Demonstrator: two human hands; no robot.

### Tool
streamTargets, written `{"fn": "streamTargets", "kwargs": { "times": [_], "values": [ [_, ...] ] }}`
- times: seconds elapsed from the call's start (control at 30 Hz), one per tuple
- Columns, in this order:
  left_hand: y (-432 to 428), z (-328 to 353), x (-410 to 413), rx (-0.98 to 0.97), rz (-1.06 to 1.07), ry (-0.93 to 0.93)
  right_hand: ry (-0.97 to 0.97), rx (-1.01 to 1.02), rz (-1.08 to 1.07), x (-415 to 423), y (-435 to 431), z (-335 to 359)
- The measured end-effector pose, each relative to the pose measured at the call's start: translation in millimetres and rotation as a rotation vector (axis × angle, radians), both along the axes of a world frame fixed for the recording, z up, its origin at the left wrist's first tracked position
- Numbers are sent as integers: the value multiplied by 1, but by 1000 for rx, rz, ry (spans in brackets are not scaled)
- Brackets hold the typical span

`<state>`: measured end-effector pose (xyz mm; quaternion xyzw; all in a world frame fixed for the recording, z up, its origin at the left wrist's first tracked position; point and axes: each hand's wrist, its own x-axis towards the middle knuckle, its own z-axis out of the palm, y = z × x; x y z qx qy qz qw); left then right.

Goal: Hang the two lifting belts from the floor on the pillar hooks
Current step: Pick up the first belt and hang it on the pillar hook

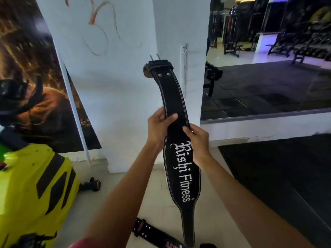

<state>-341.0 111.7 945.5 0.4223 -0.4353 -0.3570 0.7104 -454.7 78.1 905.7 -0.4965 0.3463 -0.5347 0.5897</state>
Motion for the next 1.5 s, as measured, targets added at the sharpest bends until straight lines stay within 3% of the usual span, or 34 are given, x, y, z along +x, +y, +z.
{"fn": "streamTargets", "kwargs": {
  "times": [0.1, 0.33, 0.47, 0.67, 0.8, 1.1, 1.27, 1.33, 1.4, 1.5],
  "values": [
    [27, -49, -15, 224, -25, -55, -32, -18, -28, -5, -8, 17],
    [2, -10, -8, 146, 9, 7, 2, -27, -57, -2, -21, 42],
    [33, -68, -11, 367, -84, -133, -9, 30, -80, -7, -30, 38],
    [-6, 0, -2, 132, -15, 87, 74, -100, 9, -2, -19, 36],
    [-15, 19, -9, 116, -11, 219, 124, -257, -29, -13, -24, 42],
    [-20, 23, -4, 169, -19, 306, 418, -22, 94, -66, -10, -59],
    [-21, 25, -6, 159, -33, 266, 186, -145, 81, -40, -23, 16],
    [-22, 29, -5, 142, -34, 272, 183, -126, 100, -39, -20, 10],
    [-22, 32, -2, 144, -34, 283, 279, -25, 138, -51, -10, -24],
    [-19, 28, 2, 152, -15, 283, 599, 81, 321, -69, 1, -50]
  ]
}}
